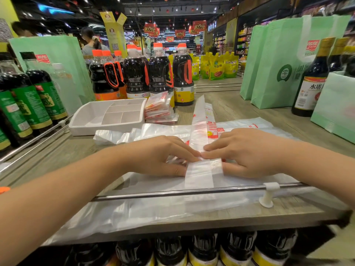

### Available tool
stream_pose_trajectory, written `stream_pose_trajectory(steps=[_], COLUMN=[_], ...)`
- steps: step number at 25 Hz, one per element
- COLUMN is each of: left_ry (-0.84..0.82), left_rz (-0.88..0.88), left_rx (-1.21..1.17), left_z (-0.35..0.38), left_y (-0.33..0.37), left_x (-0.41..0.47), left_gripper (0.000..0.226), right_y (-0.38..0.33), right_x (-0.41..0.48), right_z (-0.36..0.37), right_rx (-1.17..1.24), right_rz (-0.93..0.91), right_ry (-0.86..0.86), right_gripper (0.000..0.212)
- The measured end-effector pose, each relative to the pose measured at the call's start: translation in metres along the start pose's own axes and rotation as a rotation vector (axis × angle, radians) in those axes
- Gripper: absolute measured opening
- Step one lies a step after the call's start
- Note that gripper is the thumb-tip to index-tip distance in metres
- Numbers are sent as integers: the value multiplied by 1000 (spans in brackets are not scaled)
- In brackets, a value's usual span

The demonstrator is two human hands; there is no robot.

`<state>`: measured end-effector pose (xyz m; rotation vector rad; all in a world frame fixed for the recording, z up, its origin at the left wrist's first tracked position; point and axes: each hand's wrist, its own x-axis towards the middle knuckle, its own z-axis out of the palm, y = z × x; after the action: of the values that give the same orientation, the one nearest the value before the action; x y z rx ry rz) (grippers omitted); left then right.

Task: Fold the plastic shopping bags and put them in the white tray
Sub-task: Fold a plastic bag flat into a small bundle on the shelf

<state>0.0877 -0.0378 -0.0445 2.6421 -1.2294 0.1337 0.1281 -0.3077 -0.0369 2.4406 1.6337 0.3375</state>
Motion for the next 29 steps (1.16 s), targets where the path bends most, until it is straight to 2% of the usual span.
stream_pose_trajectory(steps=[4, 7, 9, 11, 16, 18, 19, 23, 27, 29], left_ry=[77, 150, 162, 114, 7, 20, 50, 208, 314, 338], left_rz=[2, -24, -128, -236, -423, -478, -508, -607, -621, -607], left_rx=[50, -19, -190, -353, -520, -579, -575, -475, -434, -409], left_z=[8, 16, 18, 18, 14, 14, 15, 19, 24, 24], left_y=[6, 10, 9, 10, 11, 11, 11, 13, 15, 17], left_x=[3, 9, 13, 16, 24, 26, 28, 33, 34, 33], left_gripper=[33, 22, 14, 8, 10, 11, 11, 42, 80, 92], right_y=[1, -2, -3, -4, -3, -3, -3, -7, -13, -12], right_x=[-3, -5, -3, -2, 2, 5, 6, 11, 15, 13], right_z=[2, 4, 4, 1, -2, -1, -1, 0, 3, 3], right_rx=[-1, 302, 511, 699, 937, 1000, 1006, 985, 846, 769], right_rz=[31, 127, 214, 343, 515, 566, 596, 728, 766, 767], right_ry=[-39, 46, 97, 82, -13, 8, 23, 98, 142, 171], right_gripper=[62, 37, 15, 6, 9, 5, 11, 38, 52, 60])
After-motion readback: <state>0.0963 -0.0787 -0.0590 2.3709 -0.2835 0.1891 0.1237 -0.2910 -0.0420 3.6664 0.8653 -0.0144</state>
